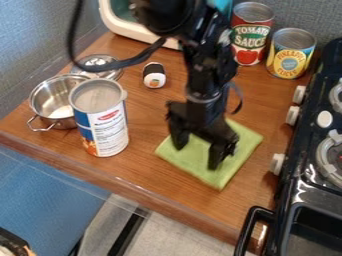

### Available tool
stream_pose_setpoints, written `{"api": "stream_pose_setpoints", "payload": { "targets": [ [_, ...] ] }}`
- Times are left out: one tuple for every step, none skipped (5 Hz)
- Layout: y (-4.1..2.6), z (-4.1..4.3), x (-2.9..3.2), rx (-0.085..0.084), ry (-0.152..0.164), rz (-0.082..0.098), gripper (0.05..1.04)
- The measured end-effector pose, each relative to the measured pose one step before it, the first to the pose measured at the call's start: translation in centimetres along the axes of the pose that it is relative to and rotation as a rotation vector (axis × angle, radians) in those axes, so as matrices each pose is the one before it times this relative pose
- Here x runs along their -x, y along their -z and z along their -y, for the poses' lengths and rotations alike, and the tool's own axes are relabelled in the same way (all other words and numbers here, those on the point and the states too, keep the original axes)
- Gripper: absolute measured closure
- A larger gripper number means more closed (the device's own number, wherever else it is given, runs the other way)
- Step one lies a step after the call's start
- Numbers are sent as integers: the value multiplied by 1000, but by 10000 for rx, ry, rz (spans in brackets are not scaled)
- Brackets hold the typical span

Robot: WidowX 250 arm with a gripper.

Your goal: Move the green cloth to the bottom right of the table

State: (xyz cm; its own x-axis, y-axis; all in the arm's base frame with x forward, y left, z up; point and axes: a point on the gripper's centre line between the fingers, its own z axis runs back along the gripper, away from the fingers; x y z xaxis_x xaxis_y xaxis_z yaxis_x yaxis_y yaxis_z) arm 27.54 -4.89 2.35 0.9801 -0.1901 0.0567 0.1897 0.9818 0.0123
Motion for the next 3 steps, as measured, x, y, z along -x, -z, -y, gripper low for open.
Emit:
{"api": "stream_pose_setpoints", "payload": {
  "targets": [
    [-72, 319, 2353, 213, -129, -168, 85],
    [200, 76, 1163, 51, 33, -91, 85],
    [-225, 38, -387, 22, 56, 62, 85]
  ]
}}
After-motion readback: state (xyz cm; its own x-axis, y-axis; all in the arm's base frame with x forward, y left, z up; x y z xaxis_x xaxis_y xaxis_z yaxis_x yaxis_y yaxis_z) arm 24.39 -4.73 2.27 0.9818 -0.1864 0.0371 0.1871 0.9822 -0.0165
